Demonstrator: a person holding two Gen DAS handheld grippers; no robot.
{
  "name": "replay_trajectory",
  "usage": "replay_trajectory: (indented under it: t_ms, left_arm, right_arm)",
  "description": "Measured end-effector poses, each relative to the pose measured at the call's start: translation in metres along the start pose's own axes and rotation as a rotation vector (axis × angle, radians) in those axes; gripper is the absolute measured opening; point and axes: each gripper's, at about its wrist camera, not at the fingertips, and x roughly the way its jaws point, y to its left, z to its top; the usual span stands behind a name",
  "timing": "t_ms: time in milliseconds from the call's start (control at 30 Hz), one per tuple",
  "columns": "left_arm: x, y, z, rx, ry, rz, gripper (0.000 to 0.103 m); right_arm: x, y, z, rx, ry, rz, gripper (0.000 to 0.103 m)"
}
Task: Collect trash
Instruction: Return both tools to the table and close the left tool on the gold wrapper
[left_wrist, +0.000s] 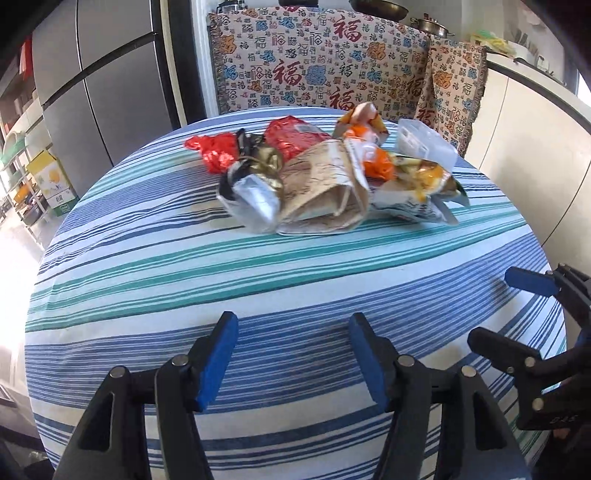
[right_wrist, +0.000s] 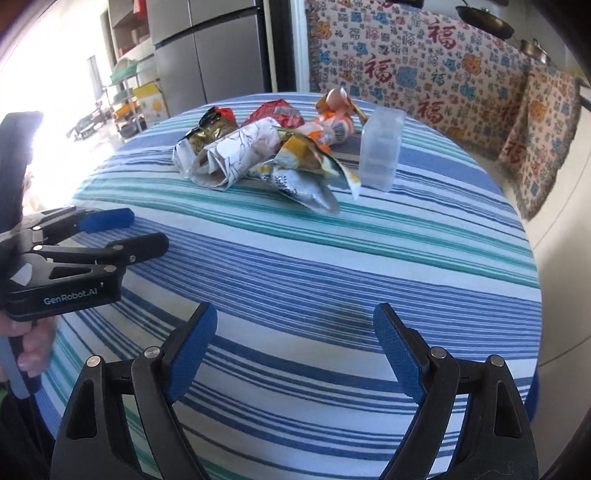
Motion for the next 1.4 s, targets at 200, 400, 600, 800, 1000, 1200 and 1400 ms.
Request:
replay_trajectory:
  t_ms: [200,400,600,800,1000,1200,1400]
  left_arm:
    - [0.002,0.041,0.027,-0.072,-0.063,-0.091,0.064]
    - [0.022,0.06,0.076,-0.11,-0.078,-0.205,0.064]
    - [0.051,0.056,0.091,-0.077,-0.021,-0.247,0.059]
    - [0.031,0.063,0.082,-0.066,-0.044,-0.23,0.033]
    - [-0.009,0.066,0.045,-0.008,0.008,-0.139,0.033]
    - [-0.021,0.049,0.004,0.048,0.008,-0.074,0.041]
    - [-0.006,0.046,-0.005,0.053,0.019,-0.056,0.053]
  right_arm:
    - [0.006,0.011,0.004,-0.021,0.002,-0.055,0.094]
    - [0.005,0.007,0.004,-0.007,0.014,-0.062,0.099]
    - [0.005,0.005,0.004,-0.008,0.014,-0.062,0.099]
    - [0.003,0.004,0.003,-0.005,0.013,-0.061,0.099]
    - [0.0,0.002,0.003,-0.003,0.011,-0.062,0.099]
    - [0.0,0.001,0.003,-0.002,0.013,-0.055,0.099]
    - [0.009,-0.007,0.016,-0.039,0.045,-0.059,0.101]
